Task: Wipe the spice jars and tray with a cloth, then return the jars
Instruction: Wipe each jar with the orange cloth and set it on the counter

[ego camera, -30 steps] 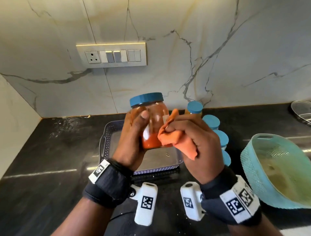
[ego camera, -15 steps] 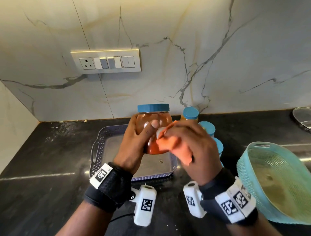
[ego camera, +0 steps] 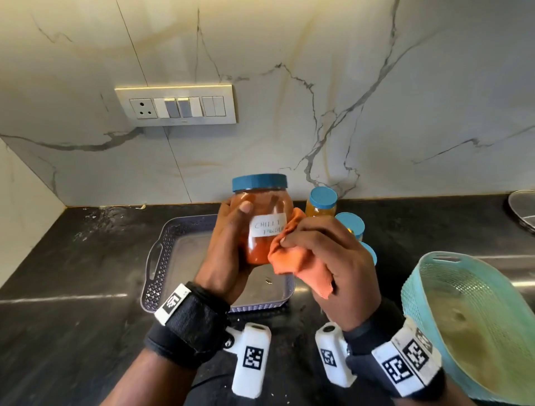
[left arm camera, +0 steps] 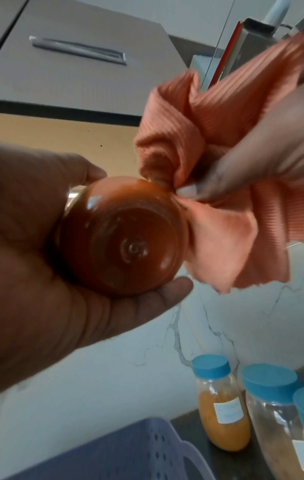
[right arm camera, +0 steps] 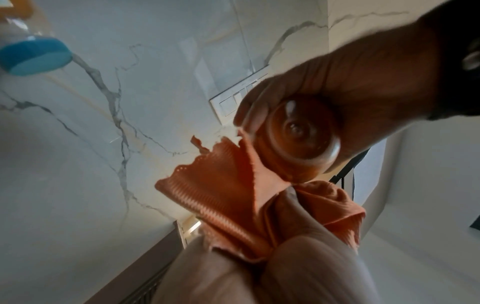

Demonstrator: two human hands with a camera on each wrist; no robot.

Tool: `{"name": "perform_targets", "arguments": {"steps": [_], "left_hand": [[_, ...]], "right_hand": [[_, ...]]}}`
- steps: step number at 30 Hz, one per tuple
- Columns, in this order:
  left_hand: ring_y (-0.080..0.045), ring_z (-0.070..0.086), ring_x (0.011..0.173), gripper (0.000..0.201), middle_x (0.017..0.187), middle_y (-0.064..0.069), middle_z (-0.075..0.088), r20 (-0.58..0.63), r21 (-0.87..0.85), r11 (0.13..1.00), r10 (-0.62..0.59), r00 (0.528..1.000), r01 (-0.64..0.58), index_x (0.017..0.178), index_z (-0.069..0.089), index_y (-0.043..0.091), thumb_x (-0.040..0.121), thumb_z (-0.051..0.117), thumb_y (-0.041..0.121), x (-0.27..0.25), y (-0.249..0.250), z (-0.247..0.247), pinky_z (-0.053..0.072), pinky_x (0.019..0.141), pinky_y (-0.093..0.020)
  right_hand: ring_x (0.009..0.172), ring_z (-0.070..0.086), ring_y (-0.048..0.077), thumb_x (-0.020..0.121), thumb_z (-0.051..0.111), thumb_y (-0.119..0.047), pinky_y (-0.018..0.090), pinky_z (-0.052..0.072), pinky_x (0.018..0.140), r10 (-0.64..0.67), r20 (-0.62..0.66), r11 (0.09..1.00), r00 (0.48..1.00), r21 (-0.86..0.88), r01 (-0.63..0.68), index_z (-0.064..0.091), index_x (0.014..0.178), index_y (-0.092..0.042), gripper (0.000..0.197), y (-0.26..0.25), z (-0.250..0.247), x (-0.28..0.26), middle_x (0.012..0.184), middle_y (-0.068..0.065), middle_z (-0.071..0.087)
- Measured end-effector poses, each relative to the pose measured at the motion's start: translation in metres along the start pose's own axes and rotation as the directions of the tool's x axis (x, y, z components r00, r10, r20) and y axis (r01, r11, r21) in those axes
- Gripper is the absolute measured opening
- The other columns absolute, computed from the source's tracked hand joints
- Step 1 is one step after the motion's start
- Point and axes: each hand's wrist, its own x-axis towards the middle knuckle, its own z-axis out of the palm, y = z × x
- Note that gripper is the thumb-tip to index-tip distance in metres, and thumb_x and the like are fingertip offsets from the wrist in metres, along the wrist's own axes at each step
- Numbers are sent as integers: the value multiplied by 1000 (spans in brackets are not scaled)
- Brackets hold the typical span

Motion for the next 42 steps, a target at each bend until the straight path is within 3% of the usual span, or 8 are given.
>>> {"name": "perform_targets", "arguments": {"steps": [6, 10, 14, 18, 23, 33, 38, 42], "left_hand": [[-27, 69, 100, 46, 113, -17, 71, 34, -26, 999, -33, 999, 34, 116, 69, 13, 89, 50, 44, -3, -17, 17, 57, 85, -45], [-40, 64, 115, 72, 125, -25, 65, 12, 127, 991, 37, 999, -38, 132, 52, 0, 83, 72, 48, 1, -20, 18, 52, 96, -56], [-32, 69, 111, 100, 122, -15, 69, 52, 231, 972, 39, 998, -50, 133, 52, 10, 55, 90, 60, 2, -26, 16, 58, 87, -41], [-43, 63, 117, 100, 127, -26, 64, -12, 184, 979, 95, 995, -91, 137, 49, -1, 68, 82, 63, 13, -26, 20, 57, 86, -46], [-41, 66, 115, 101, 129, -22, 65, -61, 146, 988, 65, 996, -56, 140, 47, 10, 64, 82, 66, 17, -20, 18, 57, 80, -45], [-52, 50, 129, 100, 138, -34, 52, -49, -10, 998, 68, 996, -69, 144, 37, -2, 75, 81, 55, 16, -21, 36, 38, 106, -71], [-46, 57, 122, 94, 135, -33, 55, -67, 20, 998, 60, 996, -59, 140, 48, -1, 76, 73, 64, 17, -13, 33, 49, 97, -56], [-42, 60, 123, 73, 133, -18, 63, -60, 171, 984, 57, 997, -46, 138, 54, 12, 85, 62, 62, 14, -21, 33, 54, 90, -58]], "right_hand": [[98, 67, 22, 77, 82, -10, 33, 57, 82, 55, -111, 994, 992, -83, -64, 73, 105, -9, 29, 11, -18, 29, 106, 6, 67], [101, 65, 21, 80, 74, -18, 35, 55, 82, 39, -59, 993, 997, -107, -45, 74, 105, -12, 26, 10, -14, 13, 108, 4, 66], [104, 65, 22, 77, 77, -19, 37, 56, 84, 88, -39, 990, 995, -105, -91, 73, 107, -13, 31, 14, -18, 6, 111, 3, 66], [102, 64, 17, 81, 75, -25, 34, 55, 81, 64, 12, 996, 998, -66, -63, 74, 103, -17, 24, 13, -20, -2, 111, -1, 65], [107, 62, 16, 80, 80, -32, 32, 57, 82, -6, 138, 997, 990, -79, 17, 64, 116, -24, 40, 18, -16, -26, 118, -2, 61], [100, 65, 16, 85, 70, -17, 32, 54, 86, 103, -99, 992, 990, 89, -94, 72, 102, -9, 19, 36, -33, 28, 104, 3, 66], [103, 64, 18, 87, 65, -33, 32, 55, 82, 101, -50, 991, 994, 91, -96, 75, 102, -11, 29, 23, -23, 0, 111, 3, 65], [104, 64, 19, 85, 70, -31, 32, 55, 83, 75, -18, 997, 997, 24, -74, 76, 104, -13, 28, 29, -23, -2, 112, 4, 66]]}}
